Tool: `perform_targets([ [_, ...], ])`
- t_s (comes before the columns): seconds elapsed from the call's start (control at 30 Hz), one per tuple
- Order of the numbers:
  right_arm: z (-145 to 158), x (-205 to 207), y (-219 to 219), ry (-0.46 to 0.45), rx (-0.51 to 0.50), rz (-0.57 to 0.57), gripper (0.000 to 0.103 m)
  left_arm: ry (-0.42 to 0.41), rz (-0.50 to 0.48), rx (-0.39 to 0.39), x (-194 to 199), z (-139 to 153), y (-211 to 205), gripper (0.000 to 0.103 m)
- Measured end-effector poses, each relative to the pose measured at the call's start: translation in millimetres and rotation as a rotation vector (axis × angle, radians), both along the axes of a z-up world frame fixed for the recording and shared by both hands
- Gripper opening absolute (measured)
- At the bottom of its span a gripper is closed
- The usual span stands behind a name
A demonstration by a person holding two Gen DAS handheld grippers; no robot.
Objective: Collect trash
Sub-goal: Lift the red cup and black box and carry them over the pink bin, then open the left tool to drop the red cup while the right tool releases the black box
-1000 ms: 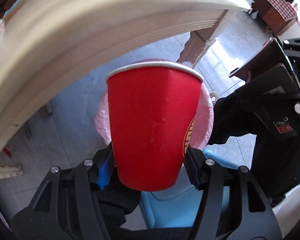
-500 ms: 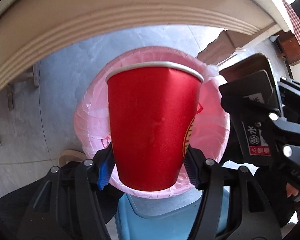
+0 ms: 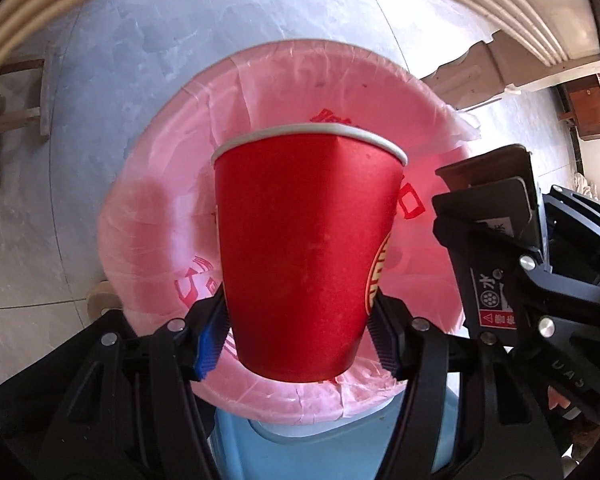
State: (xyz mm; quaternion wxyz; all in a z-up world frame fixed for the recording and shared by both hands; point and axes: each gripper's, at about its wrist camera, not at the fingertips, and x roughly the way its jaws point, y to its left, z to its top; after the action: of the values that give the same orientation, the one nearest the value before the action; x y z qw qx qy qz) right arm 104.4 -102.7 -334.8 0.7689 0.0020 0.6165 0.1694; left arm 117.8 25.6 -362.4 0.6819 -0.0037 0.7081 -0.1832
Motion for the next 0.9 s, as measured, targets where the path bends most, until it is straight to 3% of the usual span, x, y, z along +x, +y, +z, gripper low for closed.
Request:
perform_targets([
  [0.23,-1.8,0.0,-1.9,0.010,0.002,-0.017,0.026,0.058,0.004,-0.057,3.5,-10.2,2.0,0.060],
  [0.37,-5.3,1.6,-2.0,0.027,0.013,-0.024,0.026,0.095,0.011,-0.051,3.5,-16.1,3.9,0.069],
  [0.77,-23.6,5.7,-1.9,0.078,0.013,-0.025,0.028,0.025,0.033,0.067,5.9,-10.5,8.4,0.077],
  [0.83,-24.4,5.8,-1.0,0.074,-0.006,-0.024,0.030,0.014,0.039,0.085,6.9,-10.3,9.3,0.077],
  [0.9,-25.1,5.6,-1.5,0.072,-0.012,-0.028,0.042,0.007,0.040,0.113,7.0,-11.2,9.7,0.077],
])
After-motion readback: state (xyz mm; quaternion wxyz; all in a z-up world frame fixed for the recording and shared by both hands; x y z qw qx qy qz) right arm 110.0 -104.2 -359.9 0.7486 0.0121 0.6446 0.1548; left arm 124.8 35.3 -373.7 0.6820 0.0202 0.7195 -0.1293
